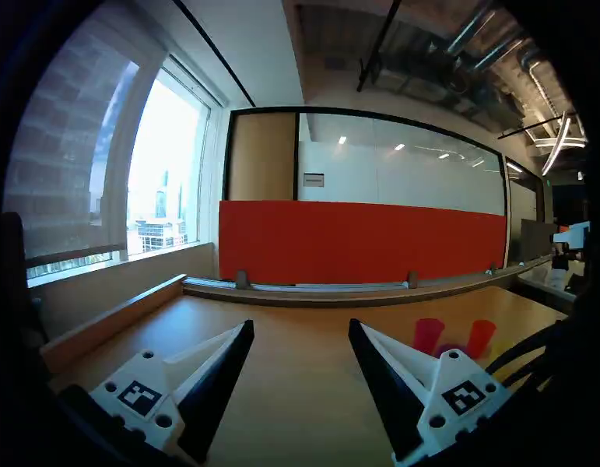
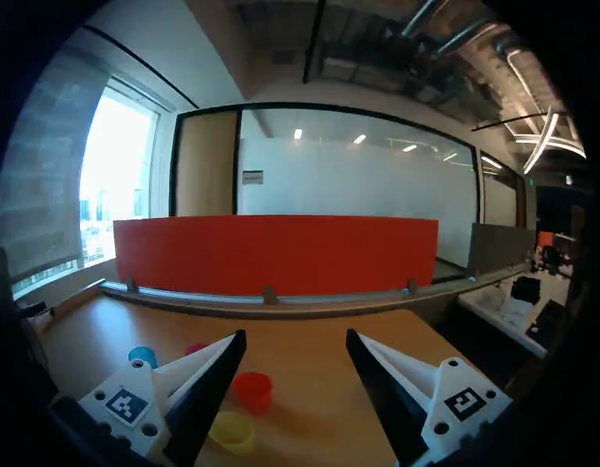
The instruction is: Pour water
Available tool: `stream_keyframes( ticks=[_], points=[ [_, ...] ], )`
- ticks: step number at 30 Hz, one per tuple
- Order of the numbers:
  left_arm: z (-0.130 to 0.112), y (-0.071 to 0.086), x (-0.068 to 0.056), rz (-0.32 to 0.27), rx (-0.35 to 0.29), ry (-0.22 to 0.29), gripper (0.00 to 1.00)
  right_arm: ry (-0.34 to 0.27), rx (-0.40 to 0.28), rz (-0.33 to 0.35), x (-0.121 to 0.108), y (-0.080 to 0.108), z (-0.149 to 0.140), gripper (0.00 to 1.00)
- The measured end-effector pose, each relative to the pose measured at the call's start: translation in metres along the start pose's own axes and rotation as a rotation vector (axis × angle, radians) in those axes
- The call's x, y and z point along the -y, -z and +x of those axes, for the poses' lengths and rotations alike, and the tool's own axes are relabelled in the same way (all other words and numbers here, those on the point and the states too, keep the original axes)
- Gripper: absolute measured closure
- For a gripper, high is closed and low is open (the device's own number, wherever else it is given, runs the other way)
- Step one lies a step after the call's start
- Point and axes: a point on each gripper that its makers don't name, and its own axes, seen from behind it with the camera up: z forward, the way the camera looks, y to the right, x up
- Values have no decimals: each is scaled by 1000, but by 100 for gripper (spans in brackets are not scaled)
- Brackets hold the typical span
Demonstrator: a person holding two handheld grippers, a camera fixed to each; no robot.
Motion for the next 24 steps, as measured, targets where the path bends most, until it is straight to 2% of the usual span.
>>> stream_keyframes(
  ticks=[6, 12, 18, 24],
  points=[
    [-16, 3, 1, -3, -25, -16, 10, 5, 16, 20, 13, -2, -13, 0],
    [-40, 5, 9, 2, -38, 9, 10, 18, 7, 25, 19, -3, -18, 0],
    [-53, 9, 7, -12, -62, 24, 10, 30, 4, 36, 26, -2, -26, 0],
    [-66, 10, 5, -6, -58, 5, 10, 41, 7, 41, 30, -5, -31, 0]
  ],
)
